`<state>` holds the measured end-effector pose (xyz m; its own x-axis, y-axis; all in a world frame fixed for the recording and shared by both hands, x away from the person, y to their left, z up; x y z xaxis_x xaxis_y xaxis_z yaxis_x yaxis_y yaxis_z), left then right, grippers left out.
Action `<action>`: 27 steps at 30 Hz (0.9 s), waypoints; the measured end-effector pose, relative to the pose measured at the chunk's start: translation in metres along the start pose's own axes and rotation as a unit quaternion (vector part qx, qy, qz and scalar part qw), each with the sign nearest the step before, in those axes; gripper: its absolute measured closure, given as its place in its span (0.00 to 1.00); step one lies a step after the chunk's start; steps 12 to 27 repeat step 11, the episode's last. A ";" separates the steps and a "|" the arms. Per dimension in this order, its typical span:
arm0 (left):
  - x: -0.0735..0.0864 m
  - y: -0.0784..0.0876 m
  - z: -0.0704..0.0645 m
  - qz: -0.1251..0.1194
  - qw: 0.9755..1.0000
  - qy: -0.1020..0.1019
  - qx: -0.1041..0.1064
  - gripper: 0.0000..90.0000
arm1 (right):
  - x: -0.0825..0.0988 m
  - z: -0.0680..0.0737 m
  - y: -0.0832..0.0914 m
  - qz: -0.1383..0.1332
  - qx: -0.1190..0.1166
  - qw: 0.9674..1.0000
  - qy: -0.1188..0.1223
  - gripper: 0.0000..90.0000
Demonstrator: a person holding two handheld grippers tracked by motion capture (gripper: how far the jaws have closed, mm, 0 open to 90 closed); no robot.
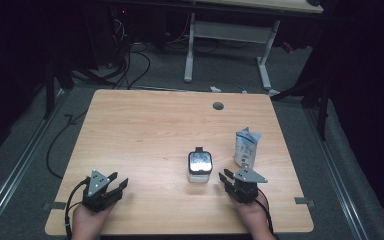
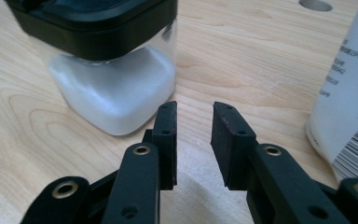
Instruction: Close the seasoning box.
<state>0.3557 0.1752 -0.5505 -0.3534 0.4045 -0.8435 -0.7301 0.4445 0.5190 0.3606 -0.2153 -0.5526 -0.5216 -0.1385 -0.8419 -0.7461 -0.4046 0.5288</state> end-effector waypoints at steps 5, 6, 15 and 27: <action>0.003 -0.005 0.001 0.010 1.000 0.001 0.007 0.54 | -0.001 -0.002 -0.002 0.000 0.005 1.000 -0.001 0.80; 0.004 -0.006 0.001 0.011 1.000 0.002 0.009 0.53 | -0.001 -0.002 -0.002 0.002 0.004 1.000 -0.002 0.79; 0.004 -0.006 0.000 0.012 1.000 0.003 0.009 0.51 | -0.001 -0.001 -0.002 0.002 0.002 1.000 0.002 0.79; 0.004 -0.006 0.000 0.012 1.000 0.003 0.009 0.51 | -0.001 -0.001 -0.002 0.002 0.002 1.000 0.002 0.79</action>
Point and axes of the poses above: each handheld gripper's, and its own axes: y roughly backward along the jaws, x roughly out of its underside, z roughly to its left, the point moved 6 cm from there along -y, roughly forward along the jaws, and after that the axes turned 10 degrees about -y, right-handed, at the moved point
